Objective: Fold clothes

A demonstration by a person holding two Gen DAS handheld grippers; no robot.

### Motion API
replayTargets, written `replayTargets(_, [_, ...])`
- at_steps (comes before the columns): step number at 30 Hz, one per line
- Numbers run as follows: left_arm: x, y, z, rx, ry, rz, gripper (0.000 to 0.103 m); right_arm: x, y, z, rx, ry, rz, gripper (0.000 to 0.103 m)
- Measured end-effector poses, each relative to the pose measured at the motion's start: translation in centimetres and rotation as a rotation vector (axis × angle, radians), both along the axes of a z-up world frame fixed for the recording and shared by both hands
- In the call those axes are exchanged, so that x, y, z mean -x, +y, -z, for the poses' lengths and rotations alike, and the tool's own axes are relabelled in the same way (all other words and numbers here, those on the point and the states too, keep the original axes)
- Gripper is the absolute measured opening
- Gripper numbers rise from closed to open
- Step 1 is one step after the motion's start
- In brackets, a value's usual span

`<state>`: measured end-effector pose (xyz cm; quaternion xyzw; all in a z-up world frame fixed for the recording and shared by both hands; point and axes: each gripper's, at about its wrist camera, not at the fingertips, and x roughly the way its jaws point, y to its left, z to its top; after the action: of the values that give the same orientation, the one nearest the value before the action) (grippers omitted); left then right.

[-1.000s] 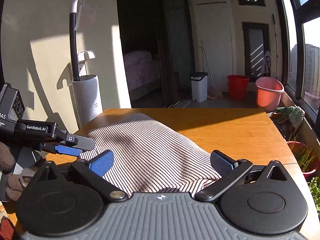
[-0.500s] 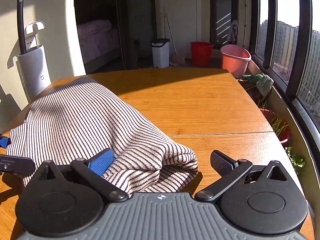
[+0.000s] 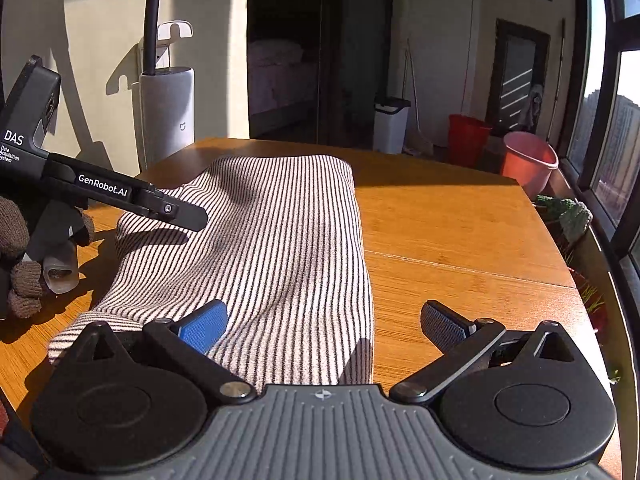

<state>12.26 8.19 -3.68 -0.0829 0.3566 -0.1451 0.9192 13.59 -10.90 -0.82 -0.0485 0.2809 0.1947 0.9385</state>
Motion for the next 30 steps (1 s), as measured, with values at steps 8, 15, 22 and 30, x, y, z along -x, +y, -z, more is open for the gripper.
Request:
replayTargets(8, [2.6,1.4,-2.7,0.385,-0.032,0.182,0.103,-1.5,-0.5,-0.4,-0.256,0.095,-0.155,0.103])
replayTargets(15, [0.8,0.4,1.0,0.298,0.064,0.139,0.103,0.2,1.7,2.6,-0.166,0.146,-0.124,0.103])
replayTargets(22, [-1.6,-0.6,1.4,0.080,-0.016,0.093,0.103,1.4,2.2,2.9,-0.192,0.124,-0.071,0.103])
replayTargets(30, [-0.8,3.3,-1.4,0.098,-0.100,-0.090,0.103,1.5,1.8,3.0,-0.225,0.113,-0.053,0.103])
